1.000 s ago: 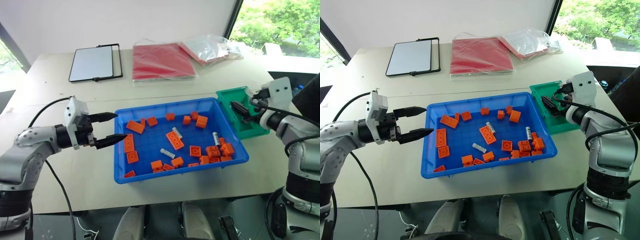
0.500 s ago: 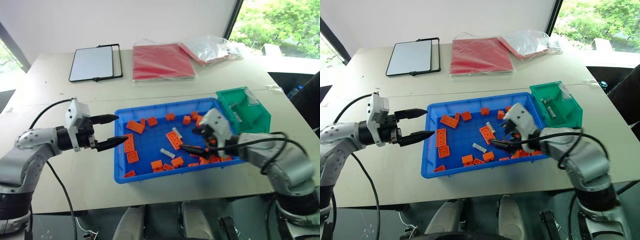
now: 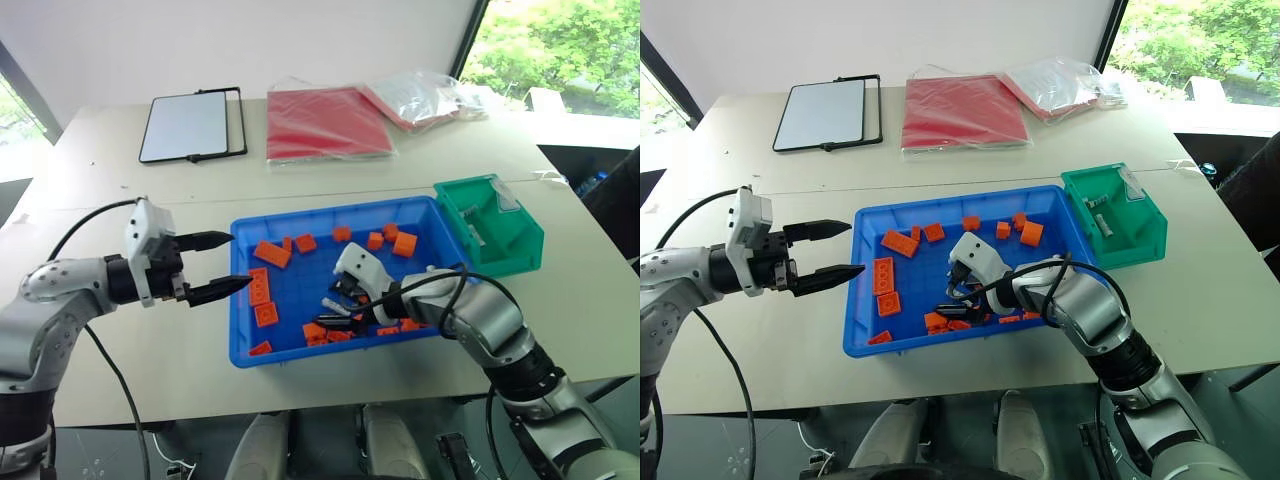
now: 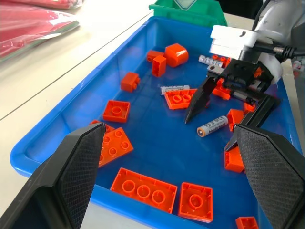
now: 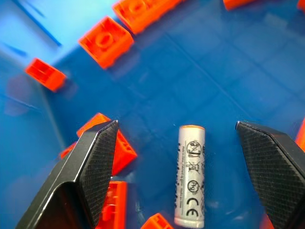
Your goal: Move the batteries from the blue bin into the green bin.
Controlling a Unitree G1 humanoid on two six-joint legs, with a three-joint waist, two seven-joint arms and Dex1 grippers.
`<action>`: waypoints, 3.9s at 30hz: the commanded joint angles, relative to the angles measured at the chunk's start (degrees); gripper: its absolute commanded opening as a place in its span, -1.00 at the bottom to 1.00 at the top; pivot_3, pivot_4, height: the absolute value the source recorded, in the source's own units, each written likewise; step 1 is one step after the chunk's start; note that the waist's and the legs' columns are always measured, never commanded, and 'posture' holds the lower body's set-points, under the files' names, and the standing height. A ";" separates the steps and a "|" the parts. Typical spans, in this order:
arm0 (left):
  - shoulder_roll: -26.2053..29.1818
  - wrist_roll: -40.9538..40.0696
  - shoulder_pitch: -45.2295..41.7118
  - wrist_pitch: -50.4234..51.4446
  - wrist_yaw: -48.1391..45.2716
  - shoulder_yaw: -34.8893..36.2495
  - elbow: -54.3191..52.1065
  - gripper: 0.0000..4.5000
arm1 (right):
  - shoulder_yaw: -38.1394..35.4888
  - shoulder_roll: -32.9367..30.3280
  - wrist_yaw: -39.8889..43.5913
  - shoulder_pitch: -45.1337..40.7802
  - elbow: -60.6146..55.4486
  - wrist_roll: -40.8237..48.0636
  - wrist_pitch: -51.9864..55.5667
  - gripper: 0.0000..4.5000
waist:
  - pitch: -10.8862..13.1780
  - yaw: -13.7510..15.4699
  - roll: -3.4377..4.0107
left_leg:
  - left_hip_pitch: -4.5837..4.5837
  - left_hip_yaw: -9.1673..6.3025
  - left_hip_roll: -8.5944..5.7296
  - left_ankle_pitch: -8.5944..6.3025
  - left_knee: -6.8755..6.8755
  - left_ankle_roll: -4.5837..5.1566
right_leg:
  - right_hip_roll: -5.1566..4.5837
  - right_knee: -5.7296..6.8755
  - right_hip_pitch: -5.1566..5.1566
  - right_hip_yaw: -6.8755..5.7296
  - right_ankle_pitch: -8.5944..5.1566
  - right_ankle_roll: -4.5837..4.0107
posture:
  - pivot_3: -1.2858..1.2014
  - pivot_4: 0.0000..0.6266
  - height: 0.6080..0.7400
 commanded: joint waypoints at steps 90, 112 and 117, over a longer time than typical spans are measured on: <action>-0.63 0.78 -6.91 -0.49 -0.23 -1.99 1.91 1.00 | -14.11 8.24 -19.98 9.40 -13.70 0.76 14.89 -0.09 | -0.02 -0.04 -0.03 | -0.37 0.02 -0.04 -0.02 0.29 0.07 | 0.05 0.14 -0.28 0.04 0.04 0.05 | 0.03 -0.52 0.87; -0.58 0.95 -5.07 -0.94 0.18 -0.75 0.87 1.00 | -12.44 9.15 -14.35 -2.68 -7.82 2.90 11.77 0.33 | -0.02 0.00 -0.04 | -0.37 -0.01 -0.04 -0.02 0.30 0.05 | 0.10 0.24 -0.34 0.06 0.06 0.05 | 0.03 -0.52 0.87; -1.05 1.00 -6.16 -0.93 0.07 -1.66 1.23 1.00 | -14.40 6.15 -16.01 -0.96 -9.92 1.60 12.62 0.33 | -0.02 -0.08 -0.04 | -0.37 -0.02 -0.03 -0.02 0.30 0.05 | 0.10 0.24 -0.35 0.05 0.06 0.05 | 0.03 -0.52 0.87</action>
